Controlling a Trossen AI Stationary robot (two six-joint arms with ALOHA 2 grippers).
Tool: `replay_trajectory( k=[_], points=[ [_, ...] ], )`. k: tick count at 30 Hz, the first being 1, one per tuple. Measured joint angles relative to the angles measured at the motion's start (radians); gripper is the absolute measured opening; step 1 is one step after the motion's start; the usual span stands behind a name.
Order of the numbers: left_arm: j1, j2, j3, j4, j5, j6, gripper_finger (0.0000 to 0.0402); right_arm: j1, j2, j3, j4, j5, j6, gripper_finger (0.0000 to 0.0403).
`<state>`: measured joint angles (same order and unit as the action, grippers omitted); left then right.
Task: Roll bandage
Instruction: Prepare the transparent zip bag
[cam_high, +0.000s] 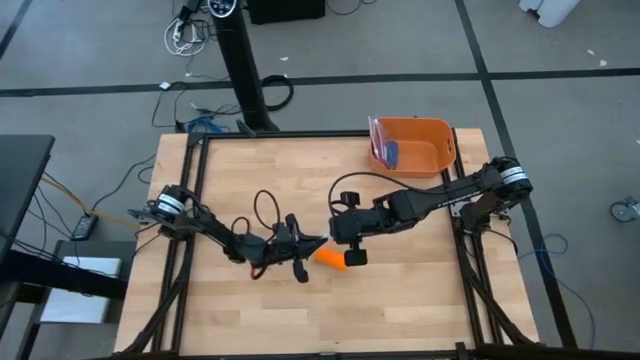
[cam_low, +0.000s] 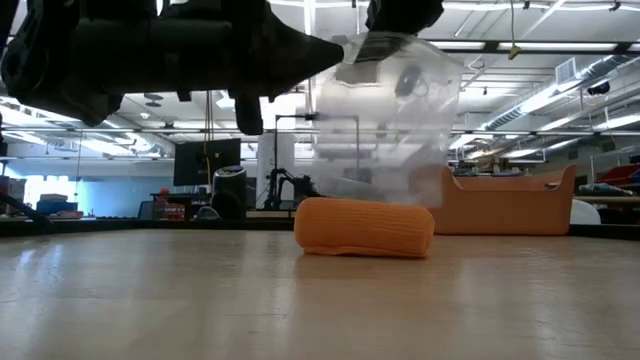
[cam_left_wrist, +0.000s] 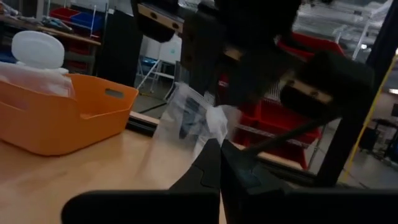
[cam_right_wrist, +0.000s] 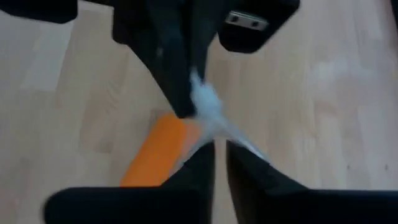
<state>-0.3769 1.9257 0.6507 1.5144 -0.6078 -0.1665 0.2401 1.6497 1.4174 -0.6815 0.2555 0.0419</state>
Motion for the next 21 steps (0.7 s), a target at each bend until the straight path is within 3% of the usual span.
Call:
replay_trajectory(
  k=[3,11,15,21],
  points=[
    [-0.007,0.004,0.001,0.002,-0.013,0.002,0.0000,0.002,0.000,0.000,-0.019,0.003,0.039,0.0006],
    [-0.012,0.005,0.002,0.006,-0.036,0.002,0.0000,-0.002,0.000,-0.020,-0.038,-0.055,0.116,0.0013],
    [-0.012,0.005,0.003,0.006,-0.039,0.000,0.0000,-0.013,0.000,-0.068,0.031,-0.062,0.158,0.0035],
    [-0.012,0.005,0.029,-0.007,-0.057,0.000,0.0000,-0.040,0.001,-0.149,0.135,-0.071,0.224,0.0098]
  ],
)
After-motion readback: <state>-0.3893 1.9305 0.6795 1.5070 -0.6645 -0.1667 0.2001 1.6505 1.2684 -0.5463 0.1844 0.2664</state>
